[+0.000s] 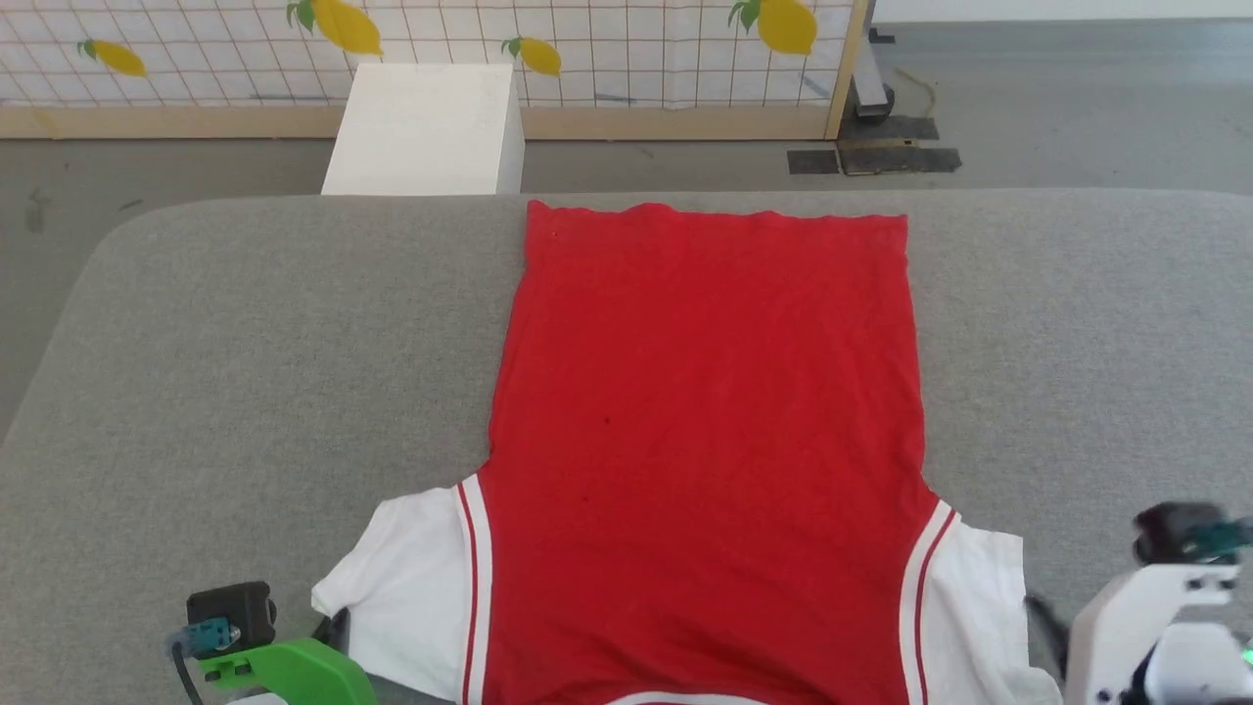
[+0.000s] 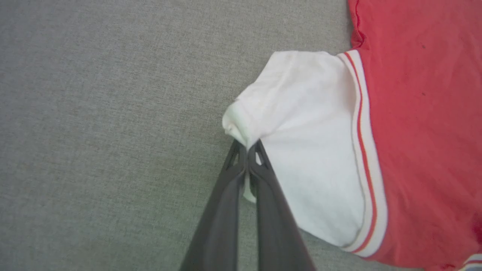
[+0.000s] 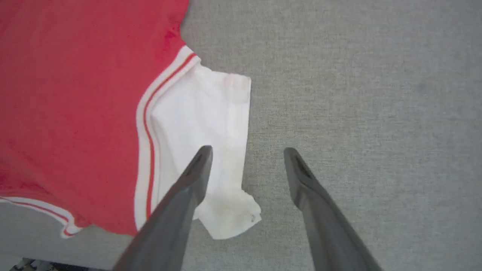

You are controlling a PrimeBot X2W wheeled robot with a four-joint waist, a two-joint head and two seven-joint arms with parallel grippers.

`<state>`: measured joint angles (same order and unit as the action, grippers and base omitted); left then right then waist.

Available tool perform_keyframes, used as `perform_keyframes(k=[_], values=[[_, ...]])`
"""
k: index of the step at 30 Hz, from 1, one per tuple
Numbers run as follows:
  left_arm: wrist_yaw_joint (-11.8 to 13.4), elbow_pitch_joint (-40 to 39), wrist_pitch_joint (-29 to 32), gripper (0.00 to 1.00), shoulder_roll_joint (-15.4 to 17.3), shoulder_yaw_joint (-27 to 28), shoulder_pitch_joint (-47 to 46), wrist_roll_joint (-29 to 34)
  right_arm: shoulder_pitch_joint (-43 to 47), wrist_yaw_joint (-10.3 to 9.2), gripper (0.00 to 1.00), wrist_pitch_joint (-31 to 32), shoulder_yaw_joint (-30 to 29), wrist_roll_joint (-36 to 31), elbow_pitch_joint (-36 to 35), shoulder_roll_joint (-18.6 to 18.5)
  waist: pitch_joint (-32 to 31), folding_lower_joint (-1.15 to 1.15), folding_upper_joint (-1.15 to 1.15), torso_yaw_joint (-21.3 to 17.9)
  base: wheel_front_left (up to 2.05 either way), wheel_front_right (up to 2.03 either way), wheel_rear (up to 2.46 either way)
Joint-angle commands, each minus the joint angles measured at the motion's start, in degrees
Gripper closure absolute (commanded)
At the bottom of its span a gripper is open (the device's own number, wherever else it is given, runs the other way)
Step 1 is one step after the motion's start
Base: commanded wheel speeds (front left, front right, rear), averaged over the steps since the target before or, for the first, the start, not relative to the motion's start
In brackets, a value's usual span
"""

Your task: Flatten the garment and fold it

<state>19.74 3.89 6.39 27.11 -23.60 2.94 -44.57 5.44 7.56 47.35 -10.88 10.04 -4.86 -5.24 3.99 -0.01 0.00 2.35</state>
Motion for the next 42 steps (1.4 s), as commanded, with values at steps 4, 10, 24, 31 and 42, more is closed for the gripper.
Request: perform_keyframes(k=[4, 10, 24, 31, 42], values=[[0.57, -0.42, -0.22, 1.0, 0.16, 0.18, 1.56, -0.43, -2.98, -0.08, 0.0, -8.4, -4.2, 4.59, -5.9, 1.05, -0.85, 0.01, 0.0, -0.94, 0.0, 0.0, 0.0], [0.34, -1.06, -0.88, 1.0, -0.08, 0.38, 1.17, -0.63, -10.79, -0.08, 0.0, -21.49, -6.66, 8.26, -6.31, 2.01, 0.77, 0.01, 0.0, -0.91, 0.0, 0.0, 0.0], [-0.76, -8.45, -3.79, 1.0, -0.17, 2.78, -3.81, -0.76, -42.24, -0.08, 0.0, -26.36, -4.67, -3.14, 13.36, -0.15, 17.79, 0.01, 0.0, 5.08, 0.0, 0.0, 0.0], [-1.47, -13.58, -4.72, 1.0, -0.79, 2.46, -4.76, -0.72, -55.69, -0.08, 0.0, -17.19, -4.14, -9.78, 22.57, -2.86, 25.89, 0.01, 0.0, 8.94, 0.0, 0.0, 0.0], [-2.35, -18.93, -5.47, 1.0, -0.57, 1.91, -5.09, -0.33, -69.85, -0.08, 0.0, 6.99, -1.73, -20.42, 28.15, -6.73, 34.24, 0.01, 0.0, 12.23, 0.0, 0.0, 0.0]])
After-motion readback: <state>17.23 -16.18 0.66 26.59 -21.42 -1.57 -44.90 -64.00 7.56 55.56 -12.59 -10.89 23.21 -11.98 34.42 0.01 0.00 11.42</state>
